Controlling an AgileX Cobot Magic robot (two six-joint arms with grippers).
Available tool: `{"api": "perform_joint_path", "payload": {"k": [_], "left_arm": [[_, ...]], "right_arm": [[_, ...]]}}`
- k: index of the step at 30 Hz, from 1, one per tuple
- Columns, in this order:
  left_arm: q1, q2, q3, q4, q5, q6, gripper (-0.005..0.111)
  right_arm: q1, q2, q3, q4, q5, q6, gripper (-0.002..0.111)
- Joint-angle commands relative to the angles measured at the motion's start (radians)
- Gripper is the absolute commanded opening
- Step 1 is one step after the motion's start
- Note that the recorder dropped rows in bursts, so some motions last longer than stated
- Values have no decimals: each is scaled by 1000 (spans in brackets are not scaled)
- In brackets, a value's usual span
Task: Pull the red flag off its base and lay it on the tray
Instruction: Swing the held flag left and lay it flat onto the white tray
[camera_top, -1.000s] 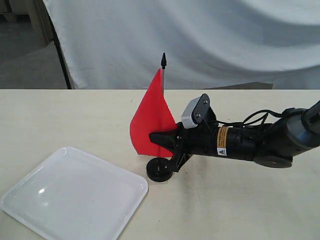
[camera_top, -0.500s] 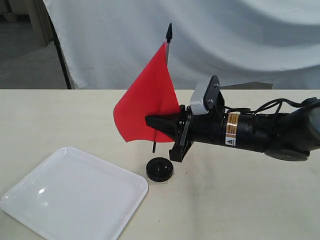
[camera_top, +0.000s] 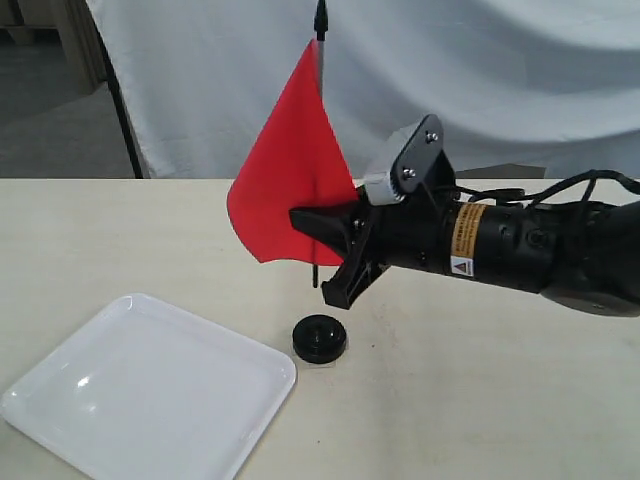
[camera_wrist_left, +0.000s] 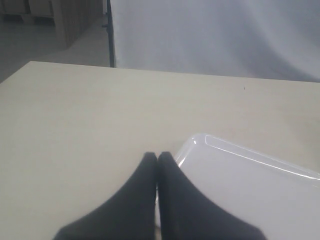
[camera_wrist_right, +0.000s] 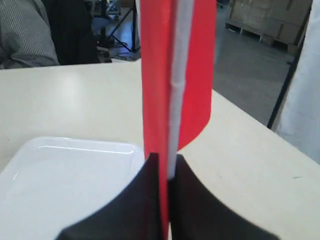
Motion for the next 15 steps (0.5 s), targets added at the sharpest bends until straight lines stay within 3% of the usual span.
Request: {"api": "perform_joint_path", "payload": {"k": [1,8,15], "left_arm": [[-4,-2,2,0,-2,1,0],[-4,-2,2,0,-2,1,0],[-4,-2,2,0,-2,1,0]], "right_arm": [[111,-9,-54,62,288,-10,0],[424,10,-235,72,972,-5,0],[599,213,-526,72,1508,-39,0]]}}
